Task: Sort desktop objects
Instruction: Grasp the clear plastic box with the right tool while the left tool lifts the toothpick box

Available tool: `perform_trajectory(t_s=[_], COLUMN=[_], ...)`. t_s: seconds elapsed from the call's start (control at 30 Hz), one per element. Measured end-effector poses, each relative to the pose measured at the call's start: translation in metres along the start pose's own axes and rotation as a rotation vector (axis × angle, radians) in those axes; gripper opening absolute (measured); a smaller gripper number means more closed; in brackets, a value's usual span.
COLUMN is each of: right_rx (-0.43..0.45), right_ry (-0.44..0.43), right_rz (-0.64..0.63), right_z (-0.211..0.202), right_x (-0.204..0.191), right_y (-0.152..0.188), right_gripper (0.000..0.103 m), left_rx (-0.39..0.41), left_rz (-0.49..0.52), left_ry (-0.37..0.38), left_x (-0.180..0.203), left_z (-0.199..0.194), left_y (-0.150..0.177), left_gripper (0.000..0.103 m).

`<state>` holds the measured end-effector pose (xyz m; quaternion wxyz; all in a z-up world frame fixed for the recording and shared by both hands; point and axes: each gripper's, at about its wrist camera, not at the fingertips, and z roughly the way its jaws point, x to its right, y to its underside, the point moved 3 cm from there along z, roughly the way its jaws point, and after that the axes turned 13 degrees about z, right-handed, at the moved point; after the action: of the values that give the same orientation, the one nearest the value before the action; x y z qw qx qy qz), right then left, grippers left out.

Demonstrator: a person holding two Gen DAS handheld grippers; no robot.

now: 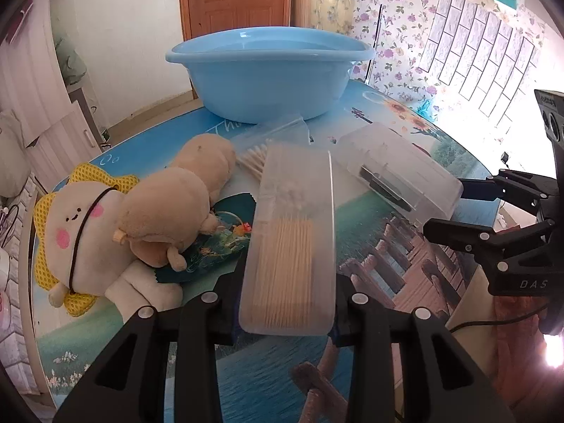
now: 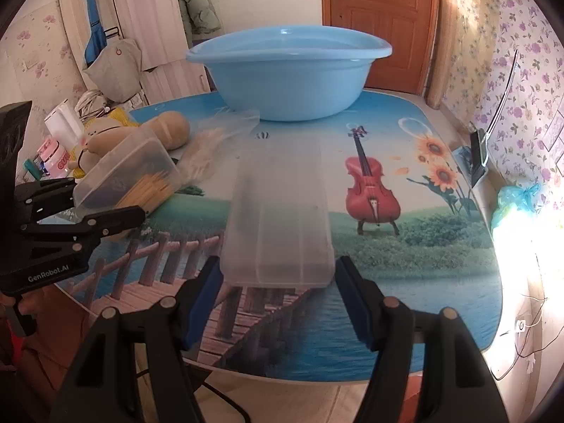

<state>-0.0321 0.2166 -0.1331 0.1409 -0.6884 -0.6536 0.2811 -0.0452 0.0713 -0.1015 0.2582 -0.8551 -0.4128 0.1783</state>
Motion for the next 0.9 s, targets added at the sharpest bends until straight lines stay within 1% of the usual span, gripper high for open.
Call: perform_trajectory(t_s=[0.1, 0.17, 0.2, 0.23, 0.3, 0.33, 0.37, 0.4, 0.43, 0.47, 0.5, 0.6, 0.67, 0.7, 0.77, 0.8, 0.83, 0.9], right_rx=[0.019, 0.008, -0.004, 0.015, 0.021, 0.027, 0.036, 0.044, 0.048, 0.046, 0.053, 0.076, 0.087, 0.09, 0.091, 0.092, 0.095, 0.099], right_ry=[0.018, 0.027, 0.031, 0.044, 0.037, 0.037, 0.036, 0.037, 0.039, 0.043, 0.043, 0.037, 0.033, 0.032, 0.033, 0.033, 0.033, 0.043], right_rz=[-0.03, -0.041, -0.04, -0.05, -0.044, -0.045, -0.041, -0.036, -0.03, -0.024, -0.018, -0.018, -0.019, -0.019, -0.019, -0.019, -0.017, -0.014], right_z=[0.004, 0.011, 0.016, 0.018, 0.019, 0.02, 0.021, 0.022, 0.023, 0.025, 0.025, 0.025, 0.024, 0.024, 0.024, 0.024, 0.023, 0.023], right_x=[-0.008, -0.011, -0.012, -0.014, -0.015, -0.015, -0.013, -0.012, -0.011, -0.009, -0.007, -0.005, -0.005, -0.005, -0.005, -0.005, -0.005, -0.005], right_y=[-0.002, -0.003, -0.003, -0.003, -0.005, -0.006, -0.005, -0.005, -0.004, -0.004, -0.003, -0.003, -0.003, -0.003, -0.003, -0.003, -0.003, -0.003], right_gripper=[0.066, 0.066, 0.068, 0.067, 0.07, 0.071, 0.077, 0.085, 0.09, 0.102, 0.103, 0.103, 0.103, 0.103, 0.103, 0.103, 0.103, 0.103], left_rx=[-0.01, -0.007, -0.006, -0.005, 0.002, 0.004, 0.006, 0.008, 0.007, 0.009, 0.013, 0.011, 0.006, 0.005, -0.008, -0.02, -0.015, -0.019], left_rz=[-0.006, -0.003, -0.002, 0.001, -0.007, -0.006, -0.002, 0.001, 0.004, 0.007, 0.005, -0.018, -0.04, -0.052, -0.075, -0.098, -0.106, -0.087], left_ry=[0.0, -0.001, 0.0, -0.002, -0.004, 0.002, 0.007, 0.007, 0.0, -0.008, -0.011, -0.021, -0.042, -0.049, -0.073, -0.085, -0.083, -0.08], left_x=[0.0, 0.001, 0.002, 0.003, 0.005, 0.007, 0.008, 0.01, 0.012, 0.013, 0.013, 0.009, 0.005, 0.002, -0.003, -0.006, -0.008, -0.007], left_z=[0.007, 0.008, 0.009, 0.01, 0.011, 0.011, 0.012, 0.013, 0.013, 0.014, 0.014, 0.015, 0.017, 0.017, 0.018, 0.019, 0.018, 0.018], left_y=[-0.001, -0.003, -0.004, -0.005, -0.005, -0.005, -0.006, -0.006, -0.006, -0.006, -0.006, -0.004, -0.002, 0.0, 0.003, 0.005, 0.006, 0.006], left_gripper=[0.033, 0.037, 0.038, 0.039, 0.046, 0.052, 0.057, 0.059, 0.061, 0.061, 0.062, 0.071, 0.083, 0.086, 0.099, 0.103, 0.103, 0.102])
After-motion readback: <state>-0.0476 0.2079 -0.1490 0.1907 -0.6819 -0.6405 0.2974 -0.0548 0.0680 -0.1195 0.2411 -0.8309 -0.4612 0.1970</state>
